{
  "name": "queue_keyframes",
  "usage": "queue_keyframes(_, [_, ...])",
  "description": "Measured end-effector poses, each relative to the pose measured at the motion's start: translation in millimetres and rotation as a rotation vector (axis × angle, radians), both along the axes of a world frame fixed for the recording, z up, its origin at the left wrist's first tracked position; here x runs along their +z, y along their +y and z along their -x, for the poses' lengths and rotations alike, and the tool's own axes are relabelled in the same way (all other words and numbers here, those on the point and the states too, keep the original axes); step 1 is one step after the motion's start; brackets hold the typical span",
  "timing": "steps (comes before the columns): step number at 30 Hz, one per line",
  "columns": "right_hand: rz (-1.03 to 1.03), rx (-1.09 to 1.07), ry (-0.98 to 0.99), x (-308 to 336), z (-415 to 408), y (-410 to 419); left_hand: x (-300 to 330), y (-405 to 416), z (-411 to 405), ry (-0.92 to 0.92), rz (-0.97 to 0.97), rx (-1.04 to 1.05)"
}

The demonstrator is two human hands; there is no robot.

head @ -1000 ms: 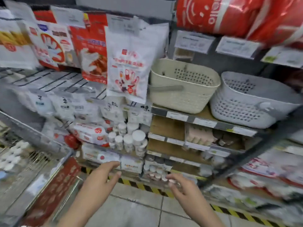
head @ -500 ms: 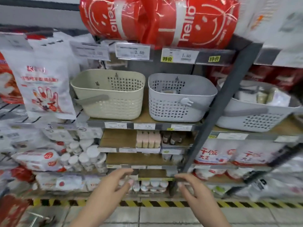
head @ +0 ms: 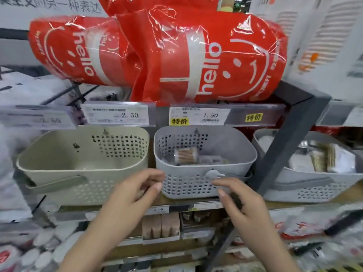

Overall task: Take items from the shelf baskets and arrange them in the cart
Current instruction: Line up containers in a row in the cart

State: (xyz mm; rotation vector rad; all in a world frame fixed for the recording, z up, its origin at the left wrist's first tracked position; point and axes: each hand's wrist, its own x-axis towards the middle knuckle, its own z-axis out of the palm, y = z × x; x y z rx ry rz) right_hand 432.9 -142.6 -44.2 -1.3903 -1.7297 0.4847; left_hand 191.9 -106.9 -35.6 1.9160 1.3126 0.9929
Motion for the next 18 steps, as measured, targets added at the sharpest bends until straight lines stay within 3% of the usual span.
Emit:
queue_keyframes(5, [-0.088, -0.064, -0.011, 12.0, -13.0, 42.1, 23.1, 56.9, -25.1, 0.071, -0.143, -0.087])
queue_keyframes(9, [-0.059, -0.114, -0.066, 15.6, -27.0, 77.4, 24.7, 100.2, -39.2, 0.201, -0.135, -0.141])
queue_keyframes(12, [0.09, -0.148, -0.109, 15.5, -31.5, 116.3, 20.7, 133.4, -54.1, 0.289, -0.064, -0.174])
queue_keyframes(16, [0.322, -0.261, -0.378, 16.0, -36.9, 161.5, 14.3, 166.6, -82.6, 0.529, 0.007, -0.2])
queue_keyframes(18, [0.361, -0.208, -0.366, 17.6, -40.3, 170.8, 7.9, 179.8, -92.5, 0.59, 0.009, -0.216])
